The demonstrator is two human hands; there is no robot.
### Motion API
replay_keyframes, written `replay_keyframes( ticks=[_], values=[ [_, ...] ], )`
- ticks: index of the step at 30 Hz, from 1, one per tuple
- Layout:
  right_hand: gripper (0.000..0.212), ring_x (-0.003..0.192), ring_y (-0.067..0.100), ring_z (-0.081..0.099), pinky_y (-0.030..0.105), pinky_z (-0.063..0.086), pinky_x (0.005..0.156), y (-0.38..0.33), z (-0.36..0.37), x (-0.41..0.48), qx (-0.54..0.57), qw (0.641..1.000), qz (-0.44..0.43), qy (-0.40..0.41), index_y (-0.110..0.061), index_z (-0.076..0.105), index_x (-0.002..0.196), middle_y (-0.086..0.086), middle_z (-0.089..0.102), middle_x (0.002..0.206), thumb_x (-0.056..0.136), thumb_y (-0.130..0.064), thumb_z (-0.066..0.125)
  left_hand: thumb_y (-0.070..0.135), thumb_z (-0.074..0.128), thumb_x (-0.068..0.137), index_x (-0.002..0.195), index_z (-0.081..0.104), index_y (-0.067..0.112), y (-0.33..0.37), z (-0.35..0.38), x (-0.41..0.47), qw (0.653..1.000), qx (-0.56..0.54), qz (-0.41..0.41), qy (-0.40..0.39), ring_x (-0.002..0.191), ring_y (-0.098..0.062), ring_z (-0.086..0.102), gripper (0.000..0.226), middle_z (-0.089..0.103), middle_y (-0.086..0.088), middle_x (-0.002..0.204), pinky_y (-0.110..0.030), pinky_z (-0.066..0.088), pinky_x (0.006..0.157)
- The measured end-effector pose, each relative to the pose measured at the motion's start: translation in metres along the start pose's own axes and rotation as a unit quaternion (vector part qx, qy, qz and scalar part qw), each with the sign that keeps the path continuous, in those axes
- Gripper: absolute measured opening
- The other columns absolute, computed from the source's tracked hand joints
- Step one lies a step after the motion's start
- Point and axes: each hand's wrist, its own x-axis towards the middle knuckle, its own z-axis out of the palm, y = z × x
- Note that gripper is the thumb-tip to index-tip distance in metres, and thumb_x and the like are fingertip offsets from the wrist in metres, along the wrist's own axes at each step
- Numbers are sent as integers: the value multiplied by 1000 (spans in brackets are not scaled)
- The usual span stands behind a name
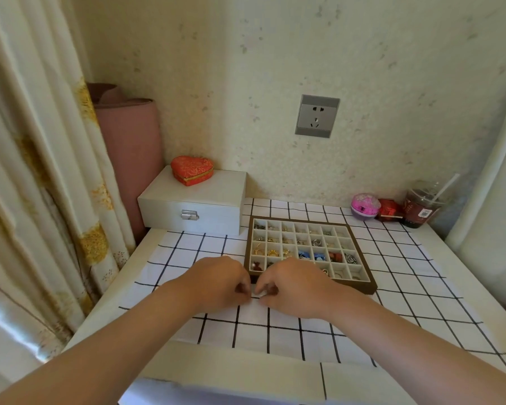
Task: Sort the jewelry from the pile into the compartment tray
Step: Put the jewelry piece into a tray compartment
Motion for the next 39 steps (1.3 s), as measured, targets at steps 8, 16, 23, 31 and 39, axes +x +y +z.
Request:
replay_keyframes(
  ticks=[8,16,23,31,39],
  values=[
    [11,62,-3,63,17,51,64,11,-21,3,299,945,86,95,-30,80,92,-13,75,87,84,-22,79,36,66,92,89,72,26,4,-21,8,948,-305,-60,66,66,-4,66,12,72,5,89,-22,47,67],
    [12,48,11,56,19,47,48,37,-48,1,444,859,167,193,-13,80,93,4,77,84,81,-15,81,33,61,96,103,72,19,35,-38,44,852,-506,-98,89,68,-9,69,18,77,4,89,-22,54,61],
    [8,77,1,62,25,49,77,119,-65,-2,259,893,263,258,-25,79,94,-14,73,90,90,-25,73,39,52,99,109,67,30,56,-30,93,946,-296,-31,129,95,-7,60,20,67,14,104,-28,48,85],
    [17,85,10,64,32,53,74,183,-48,0,21,931,320,177,-31,76,95,-11,74,96,97,-31,59,69,49,88,151,32,32,57,2,129,995,32,75,51,144,-24,25,75,32,0,157,-50,27,116],
    [19,82,10,67,33,56,74,188,-43,11,-3,939,309,153,-29,78,99,-10,75,95,98,-32,60,78,46,83,156,18,34,43,8,134,997,31,66,15,151,-23,10,90,14,2,165,-50,12,120]
  ],
)
